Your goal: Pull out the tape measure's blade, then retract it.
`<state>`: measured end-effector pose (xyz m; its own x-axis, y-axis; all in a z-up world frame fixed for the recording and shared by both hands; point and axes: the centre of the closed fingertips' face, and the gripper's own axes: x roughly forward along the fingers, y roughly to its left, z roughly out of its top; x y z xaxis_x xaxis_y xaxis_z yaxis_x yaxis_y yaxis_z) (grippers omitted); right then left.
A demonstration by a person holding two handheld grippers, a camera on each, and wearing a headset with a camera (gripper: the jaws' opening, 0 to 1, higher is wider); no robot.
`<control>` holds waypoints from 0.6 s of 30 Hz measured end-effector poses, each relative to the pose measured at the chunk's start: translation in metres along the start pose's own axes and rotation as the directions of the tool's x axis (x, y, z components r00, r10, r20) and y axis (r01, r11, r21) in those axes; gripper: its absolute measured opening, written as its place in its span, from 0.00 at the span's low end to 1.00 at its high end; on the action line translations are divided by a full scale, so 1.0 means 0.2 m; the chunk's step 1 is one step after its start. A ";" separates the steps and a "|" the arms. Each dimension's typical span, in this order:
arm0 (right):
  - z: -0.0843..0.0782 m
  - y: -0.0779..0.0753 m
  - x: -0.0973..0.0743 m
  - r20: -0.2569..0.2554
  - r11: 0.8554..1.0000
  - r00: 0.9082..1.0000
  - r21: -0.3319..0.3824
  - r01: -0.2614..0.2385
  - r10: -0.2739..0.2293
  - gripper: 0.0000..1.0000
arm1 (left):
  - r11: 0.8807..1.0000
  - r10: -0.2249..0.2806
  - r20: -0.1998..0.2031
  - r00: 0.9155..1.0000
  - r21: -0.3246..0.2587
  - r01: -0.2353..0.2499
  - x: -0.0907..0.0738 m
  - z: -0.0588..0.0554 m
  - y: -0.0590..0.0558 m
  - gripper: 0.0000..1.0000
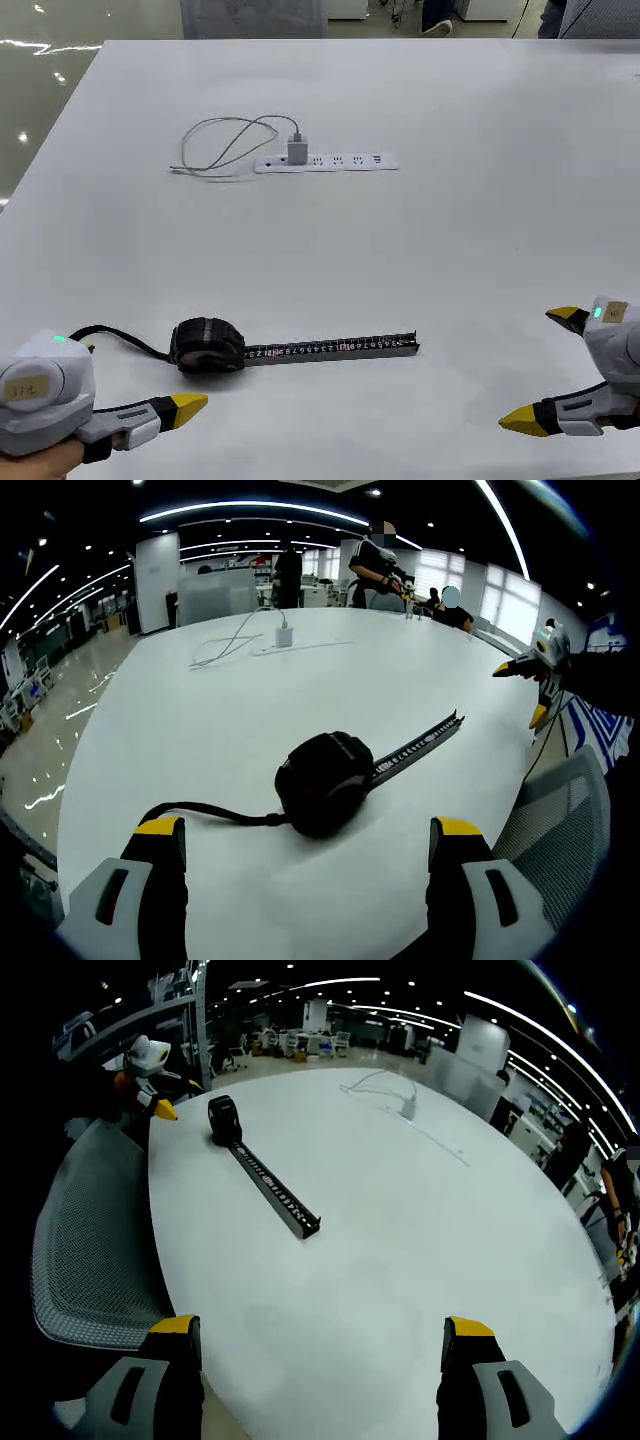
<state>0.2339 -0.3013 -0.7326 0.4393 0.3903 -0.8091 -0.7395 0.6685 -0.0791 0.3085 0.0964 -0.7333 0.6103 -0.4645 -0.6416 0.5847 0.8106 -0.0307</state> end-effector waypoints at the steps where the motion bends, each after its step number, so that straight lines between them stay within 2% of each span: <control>1: 0.01 0.00 0.01 -0.001 1.000 1.000 -0.012 -0.009 0.009 0.99 | 1.000 0.001 -0.001 1.000 0.003 -0.001 0.01 0.00 -0.01 0.99; 3: 0.03 -0.01 0.01 -0.013 0.997 0.999 -0.068 -0.035 0.034 0.99 | 1.000 -0.008 -0.008 1.000 -0.008 0.008 0.04 0.00 -0.03 0.99; 7: 0.05 -0.04 0.01 -0.065 0.990 0.996 -0.121 -0.068 0.061 0.99 | 1.000 -0.004 0.026 1.000 -0.027 0.005 0.09 0.04 -0.07 0.99; 9: 0.07 -0.05 0.02 -0.080 0.985 0.994 -0.150 -0.085 0.074 0.99 | 0.999 0.003 0.032 0.999 -0.041 -0.001 0.11 0.05 -0.07 0.99; 12: 0.12 -0.07 0.03 -0.081 0.981 0.993 -0.167 -0.098 0.085 0.99 | 0.999 0.006 0.027 1.000 -0.049 -0.004 0.14 0.06 -0.09 0.99; 15: 0.15 -0.07 0.06 -0.084 0.977 0.991 -0.180 -0.114 0.100 0.99 | 0.998 0.013 0.040 0.999 -0.058 -0.011 0.16 0.08 -0.09 0.99; 16: 0.16 -0.07 0.08 -0.086 0.974 0.991 -0.194 -0.119 0.104 0.99 | 0.997 0.029 0.052 0.998 -0.070 -0.026 0.16 0.08 -0.08 0.99; 18: 0.17 -0.07 0.11 -0.096 0.972 0.989 -0.198 -0.130 0.113 0.99 | 0.996 0.025 0.089 0.996 -0.086 -0.017 0.17 0.10 -0.09 0.99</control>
<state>0.2717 -0.2811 -0.7299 0.3021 0.4010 -0.8648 -0.8766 0.4732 -0.0868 0.3307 0.0587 -0.7391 0.6698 -0.4737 -0.5718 0.5259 0.8463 -0.0852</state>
